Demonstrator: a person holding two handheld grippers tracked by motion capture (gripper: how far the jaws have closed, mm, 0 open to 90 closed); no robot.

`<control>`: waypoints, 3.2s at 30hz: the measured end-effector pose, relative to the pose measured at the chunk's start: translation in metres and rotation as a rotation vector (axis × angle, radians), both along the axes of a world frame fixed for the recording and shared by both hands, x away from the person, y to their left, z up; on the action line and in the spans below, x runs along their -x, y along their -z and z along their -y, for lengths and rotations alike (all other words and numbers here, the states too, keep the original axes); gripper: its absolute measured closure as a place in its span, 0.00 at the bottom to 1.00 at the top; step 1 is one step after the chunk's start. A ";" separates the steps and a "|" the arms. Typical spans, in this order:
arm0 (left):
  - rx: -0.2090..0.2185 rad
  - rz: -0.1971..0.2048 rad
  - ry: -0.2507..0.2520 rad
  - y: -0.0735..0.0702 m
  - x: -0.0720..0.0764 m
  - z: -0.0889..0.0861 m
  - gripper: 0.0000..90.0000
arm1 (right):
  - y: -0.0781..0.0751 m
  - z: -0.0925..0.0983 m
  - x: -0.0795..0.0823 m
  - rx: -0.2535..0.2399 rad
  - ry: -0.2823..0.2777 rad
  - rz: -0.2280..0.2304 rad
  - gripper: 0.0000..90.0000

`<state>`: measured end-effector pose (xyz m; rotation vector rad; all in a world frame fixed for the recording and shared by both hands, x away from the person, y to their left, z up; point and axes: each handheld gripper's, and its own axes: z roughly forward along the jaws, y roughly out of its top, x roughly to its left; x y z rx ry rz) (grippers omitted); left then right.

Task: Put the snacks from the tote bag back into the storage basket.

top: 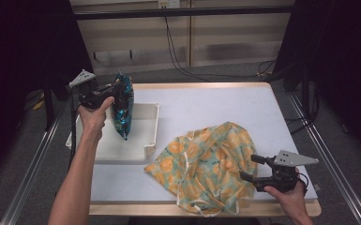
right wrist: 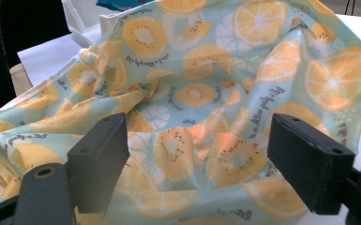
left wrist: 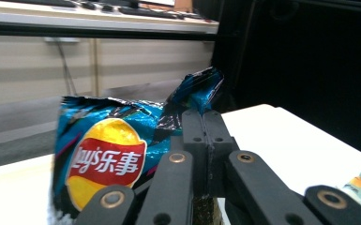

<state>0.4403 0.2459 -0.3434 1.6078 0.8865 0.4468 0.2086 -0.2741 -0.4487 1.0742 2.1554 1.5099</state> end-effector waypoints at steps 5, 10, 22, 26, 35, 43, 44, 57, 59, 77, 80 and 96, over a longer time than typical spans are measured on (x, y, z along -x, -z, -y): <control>0.001 -0.005 0.023 0.008 -0.005 0.011 1.00 | 0.000 0.001 0.000 -0.001 0.002 -0.002 0.23; 0.021 -0.013 0.056 0.018 -0.012 0.024 1.00 | 0.000 0.000 0.001 0.001 -0.001 -0.001 0.23; 0.010 -0.054 0.093 0.033 -0.027 0.045 0.99 | 0.001 0.001 0.001 0.012 -0.005 -0.006 0.21; -0.021 -0.066 0.083 0.030 -0.029 0.050 0.99 | 0.002 0.000 0.000 0.011 -0.011 -0.007 0.21; -0.054 -0.073 0.084 0.037 -0.034 0.060 0.97 | 0.002 0.000 0.000 0.014 -0.010 -0.011 0.21; -0.093 -0.115 0.082 0.052 -0.039 0.061 0.95 | 0.002 0.001 0.000 0.015 -0.012 -0.009 0.21; -0.100 -0.119 0.079 0.052 -0.039 0.061 0.95 | 0.002 0.001 0.000 0.016 -0.014 -0.009 0.21; -0.117 -0.122 0.068 0.055 -0.042 0.062 0.90 | 0.002 0.000 0.000 0.017 -0.014 -0.013 0.22; -0.123 -0.128 0.078 0.055 -0.043 0.063 0.87 | 0.002 0.001 0.000 0.015 -0.021 -0.014 0.22; -0.084 -0.072 0.141 0.034 -0.018 0.041 0.73 | 0.003 0.001 -0.001 0.016 -0.015 -0.011 0.21; -0.064 -0.079 0.180 0.033 -0.008 0.032 0.86 | 0.002 0.000 -0.001 0.020 -0.018 -0.012 0.21; -0.201 -0.109 0.238 0.050 0.046 -0.008 1.00 | 0.002 -0.002 -0.001 0.019 -0.008 -0.011 0.21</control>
